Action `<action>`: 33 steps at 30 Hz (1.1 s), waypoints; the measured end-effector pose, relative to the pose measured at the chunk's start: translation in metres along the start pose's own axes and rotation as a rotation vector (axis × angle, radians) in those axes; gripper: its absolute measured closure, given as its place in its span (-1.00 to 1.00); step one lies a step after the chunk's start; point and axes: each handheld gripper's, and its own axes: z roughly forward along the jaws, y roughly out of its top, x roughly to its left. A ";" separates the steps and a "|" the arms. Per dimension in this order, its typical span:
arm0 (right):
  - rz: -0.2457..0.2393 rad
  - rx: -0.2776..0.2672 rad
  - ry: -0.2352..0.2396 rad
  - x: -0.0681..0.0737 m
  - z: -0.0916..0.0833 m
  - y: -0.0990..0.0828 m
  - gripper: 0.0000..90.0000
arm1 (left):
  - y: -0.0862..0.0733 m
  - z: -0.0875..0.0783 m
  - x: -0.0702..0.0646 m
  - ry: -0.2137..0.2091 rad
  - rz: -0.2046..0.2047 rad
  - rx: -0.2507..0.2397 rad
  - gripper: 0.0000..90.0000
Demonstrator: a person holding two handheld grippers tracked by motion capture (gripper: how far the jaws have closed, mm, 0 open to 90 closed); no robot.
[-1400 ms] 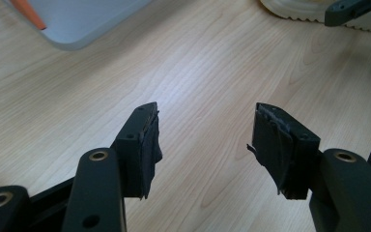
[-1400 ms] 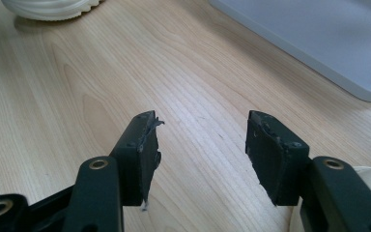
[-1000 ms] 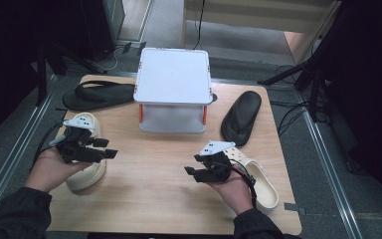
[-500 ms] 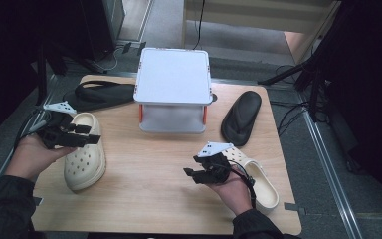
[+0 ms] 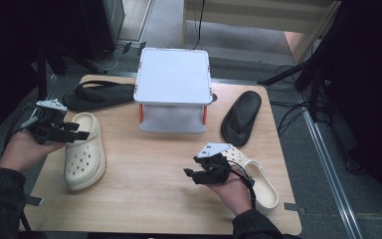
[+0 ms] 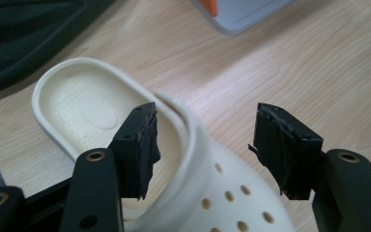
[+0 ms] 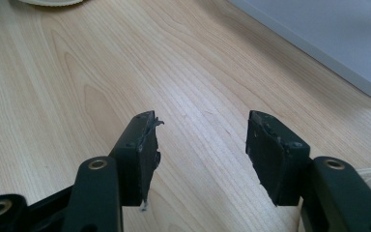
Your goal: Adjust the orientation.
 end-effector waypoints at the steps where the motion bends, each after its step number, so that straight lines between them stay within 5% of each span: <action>1: 0.000 0.001 -0.001 0.000 0.000 0.000 0.01 | -0.002 0.001 0.002 -0.002 -0.008 -0.003 -0.08; 10: -0.002 0.010 -0.002 0.001 0.001 0.000 0.01 | -0.011 0.019 0.007 -0.018 -0.019 0.041 -0.02; 18: -0.003 0.005 -0.003 0.001 0.001 0.000 0.01 | -0.012 0.028 0.008 -0.068 -0.010 0.082 0.41; 26: -0.009 0.000 -0.006 0.000 0.000 0.000 0.01 | -0.005 0.023 0.006 -0.079 -0.040 0.091 0.72; 33: -0.007 0.003 -0.006 0.001 0.001 0.000 0.01 | 0.002 0.006 -0.001 -0.132 -0.068 0.051 0.86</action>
